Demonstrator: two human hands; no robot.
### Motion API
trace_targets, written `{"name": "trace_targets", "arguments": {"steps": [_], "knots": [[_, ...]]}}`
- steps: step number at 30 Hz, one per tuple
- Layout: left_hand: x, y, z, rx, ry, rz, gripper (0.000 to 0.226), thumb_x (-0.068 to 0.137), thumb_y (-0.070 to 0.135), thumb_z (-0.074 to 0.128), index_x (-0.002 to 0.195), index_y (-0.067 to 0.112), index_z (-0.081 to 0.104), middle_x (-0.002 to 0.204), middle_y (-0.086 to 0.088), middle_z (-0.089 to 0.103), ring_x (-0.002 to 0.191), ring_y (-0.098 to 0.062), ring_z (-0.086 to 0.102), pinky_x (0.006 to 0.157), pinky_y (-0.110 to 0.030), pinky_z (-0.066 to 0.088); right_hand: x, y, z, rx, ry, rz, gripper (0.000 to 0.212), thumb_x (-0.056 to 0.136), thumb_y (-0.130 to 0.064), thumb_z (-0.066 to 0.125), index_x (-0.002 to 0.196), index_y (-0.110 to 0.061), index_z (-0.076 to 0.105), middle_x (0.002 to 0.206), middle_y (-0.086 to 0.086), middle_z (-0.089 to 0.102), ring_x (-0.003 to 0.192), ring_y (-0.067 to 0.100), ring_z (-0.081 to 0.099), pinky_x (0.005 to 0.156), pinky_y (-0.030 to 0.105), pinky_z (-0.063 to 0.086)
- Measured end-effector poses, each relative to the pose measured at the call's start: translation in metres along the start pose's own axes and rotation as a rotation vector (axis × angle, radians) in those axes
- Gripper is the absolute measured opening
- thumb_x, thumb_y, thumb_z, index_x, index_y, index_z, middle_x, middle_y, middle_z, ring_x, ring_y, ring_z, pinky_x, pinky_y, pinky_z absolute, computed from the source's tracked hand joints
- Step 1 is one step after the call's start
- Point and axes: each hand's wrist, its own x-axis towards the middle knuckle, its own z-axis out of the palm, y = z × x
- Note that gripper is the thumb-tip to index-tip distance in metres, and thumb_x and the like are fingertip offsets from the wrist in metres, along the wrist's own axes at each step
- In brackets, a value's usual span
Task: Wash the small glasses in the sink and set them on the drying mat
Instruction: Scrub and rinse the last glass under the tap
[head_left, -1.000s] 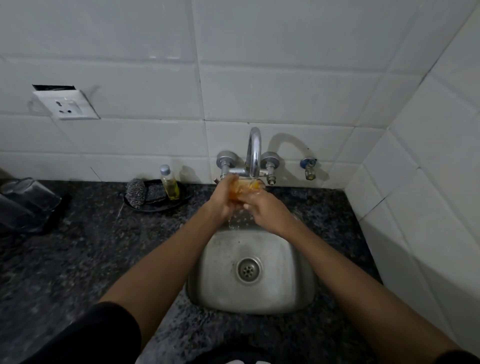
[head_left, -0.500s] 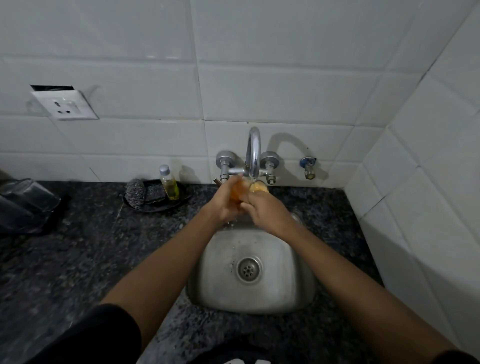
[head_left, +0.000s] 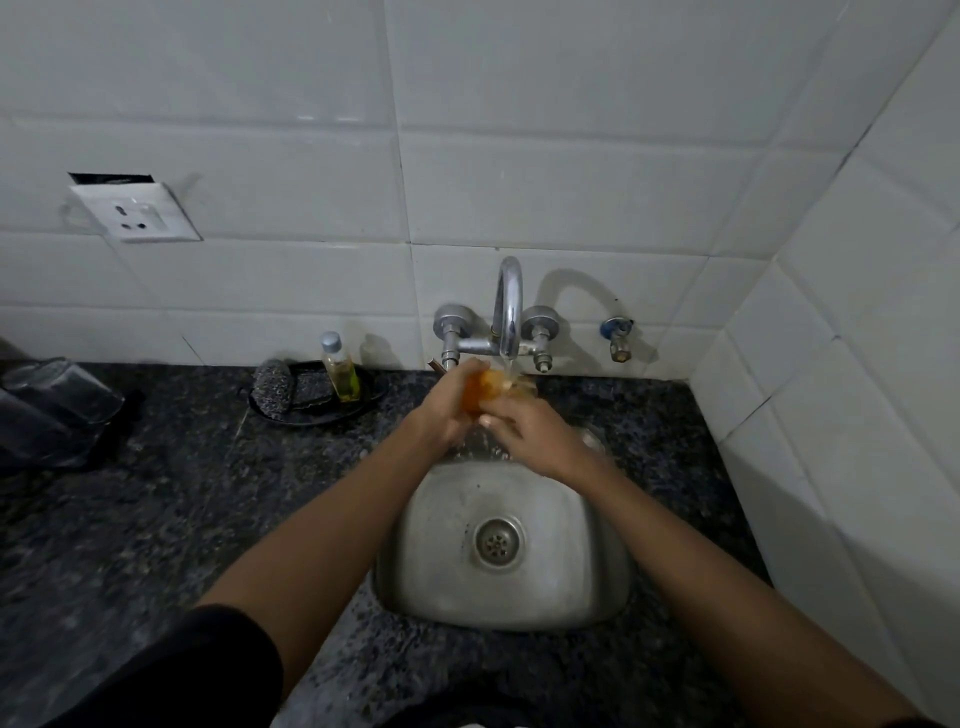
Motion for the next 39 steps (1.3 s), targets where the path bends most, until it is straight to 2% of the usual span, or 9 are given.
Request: {"name": "trace_targets", "arguments": {"steps": [3, 7, 12, 17, 22, 28, 30, 33, 39], "knots": [[0.000, -0.007, 0.002, -0.027, 0.005, -0.018, 0.029, 0.104, 0.028, 0.052, 0.087, 0.013, 0.069, 0.084, -0.006, 0.067, 0.071, -0.019, 0.067, 0.068, -0.033, 0.054, 0.005, -0.009, -0.003, 0.159, 0.045, 0.086, 0.026, 0.108, -0.028, 0.055, 0.126, -0.019, 0.072, 0.106, -0.004, 0.069, 0.086, 0.010, 0.066, 0.073, 0.032, 0.056], [0.002, -0.005, 0.000, 0.091, 0.088, -0.057, 0.024, 0.101, 0.035, 0.060, 0.098, 0.013, 0.070, 0.086, -0.006, 0.072, 0.070, -0.019, 0.070, 0.059, -0.031, 0.056, 0.003, 0.005, -0.004, -0.201, -0.039, -0.002, 0.023, 0.104, -0.031, 0.058, 0.123, -0.026, 0.071, 0.120, -0.002, 0.070, 0.106, 0.019, 0.064, 0.087, 0.044, 0.057], [-0.004, -0.005, 0.004, 0.013, 0.055, -0.015, 0.032, 0.104, 0.018, 0.046, 0.077, 0.012, 0.061, 0.065, -0.003, 0.065, 0.060, -0.017, 0.062, 0.059, -0.029, 0.052, 0.002, -0.004, 0.002, 0.030, 0.065, 0.024, 0.029, 0.106, -0.036, 0.055, 0.122, -0.019, 0.072, 0.108, 0.002, 0.072, 0.094, 0.014, 0.069, 0.082, 0.041, 0.061], [-0.003, -0.006, 0.000, 0.019, 0.030, 0.001, 0.032, 0.106, 0.034, 0.052, 0.090, 0.013, 0.070, 0.083, -0.006, 0.068, 0.073, -0.018, 0.065, 0.069, -0.034, 0.054, 0.001, 0.001, -0.002, -0.141, -0.013, -0.016, 0.022, 0.104, -0.037, 0.054, 0.113, -0.024, 0.069, 0.109, -0.002, 0.068, 0.094, 0.016, 0.064, 0.083, 0.044, 0.058], [-0.014, -0.004, 0.003, -0.032, 0.015, 0.016, 0.032, 0.105, 0.022, 0.046, 0.083, 0.010, 0.065, 0.076, -0.007, 0.069, 0.067, -0.019, 0.067, 0.072, -0.034, 0.052, 0.003, -0.009, 0.002, 0.064, 0.047, 0.011, 0.027, 0.104, -0.042, 0.051, 0.104, -0.022, 0.070, 0.100, -0.003, 0.068, 0.093, 0.011, 0.065, 0.085, 0.042, 0.057], [-0.011, 0.001, 0.000, -0.005, 0.022, 0.011, 0.032, 0.100, 0.036, 0.065, 0.113, 0.007, 0.068, 0.102, -0.015, 0.072, 0.090, -0.028, 0.071, 0.084, -0.043, 0.059, -0.002, -0.004, 0.003, -0.054, 0.027, -0.032, 0.013, 0.104, -0.026, 0.062, 0.108, -0.015, 0.069, 0.102, -0.005, 0.065, 0.089, 0.013, 0.063, 0.082, 0.037, 0.055], [-0.011, -0.003, 0.001, -0.038, 0.048, 0.041, 0.023, 0.100, 0.029, 0.062, 0.101, 0.008, 0.069, 0.095, -0.015, 0.070, 0.084, -0.026, 0.071, 0.080, -0.040, 0.060, 0.002, -0.013, 0.006, 0.163, 0.039, 0.030, 0.022, 0.104, -0.029, 0.061, 0.121, -0.018, 0.069, 0.109, -0.005, 0.067, 0.097, 0.010, 0.066, 0.084, 0.032, 0.057], [-0.013, -0.011, 0.004, -0.105, 0.039, 0.007, 0.057, 0.109, 0.027, 0.041, 0.065, 0.012, 0.075, 0.073, -0.007, 0.070, 0.067, -0.017, 0.071, 0.074, -0.032, 0.057, 0.013, -0.020, 0.008, 0.150, 0.083, 0.070, 0.036, 0.106, -0.039, 0.049, 0.128, -0.017, 0.067, 0.117, 0.005, 0.066, 0.103, 0.018, 0.067, 0.085, 0.036, 0.059], [-0.019, -0.004, 0.003, -0.131, 0.007, -0.005, 0.043, 0.107, 0.041, 0.053, 0.102, 0.005, 0.075, 0.099, -0.015, 0.075, 0.090, -0.027, 0.073, 0.090, -0.042, 0.056, 0.006, 0.003, 0.007, -0.045, -0.019, 0.037, 0.020, 0.104, -0.026, 0.058, 0.121, -0.020, 0.067, 0.115, 0.003, 0.068, 0.099, 0.021, 0.068, 0.087, 0.048, 0.059]]}}
